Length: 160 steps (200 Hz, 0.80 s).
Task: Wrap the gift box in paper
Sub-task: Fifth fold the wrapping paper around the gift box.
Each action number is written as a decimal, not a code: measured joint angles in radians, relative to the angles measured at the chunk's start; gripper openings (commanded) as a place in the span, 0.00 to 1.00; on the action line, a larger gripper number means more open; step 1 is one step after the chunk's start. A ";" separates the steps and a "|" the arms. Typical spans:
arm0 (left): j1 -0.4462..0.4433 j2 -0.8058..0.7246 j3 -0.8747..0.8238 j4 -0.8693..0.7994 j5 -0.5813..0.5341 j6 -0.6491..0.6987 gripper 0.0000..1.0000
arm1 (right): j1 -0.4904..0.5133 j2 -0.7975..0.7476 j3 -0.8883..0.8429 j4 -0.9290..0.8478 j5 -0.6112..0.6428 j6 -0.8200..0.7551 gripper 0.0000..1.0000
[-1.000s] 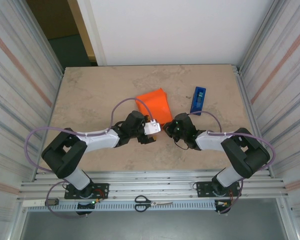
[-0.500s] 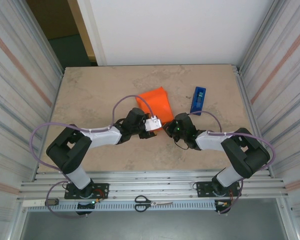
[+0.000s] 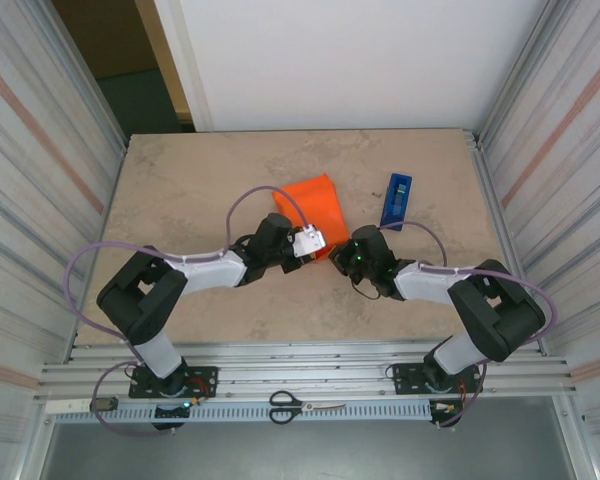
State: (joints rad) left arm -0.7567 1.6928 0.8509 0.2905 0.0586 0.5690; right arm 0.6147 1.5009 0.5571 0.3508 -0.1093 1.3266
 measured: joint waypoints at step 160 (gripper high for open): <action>-0.010 -0.072 -0.014 -0.064 0.154 0.011 0.87 | 0.000 0.018 -0.005 0.016 -0.019 0.000 0.07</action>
State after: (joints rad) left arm -0.7670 1.6211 0.8371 0.2260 0.2131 0.5804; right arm 0.6144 1.5188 0.5518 0.3668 -0.1280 1.3270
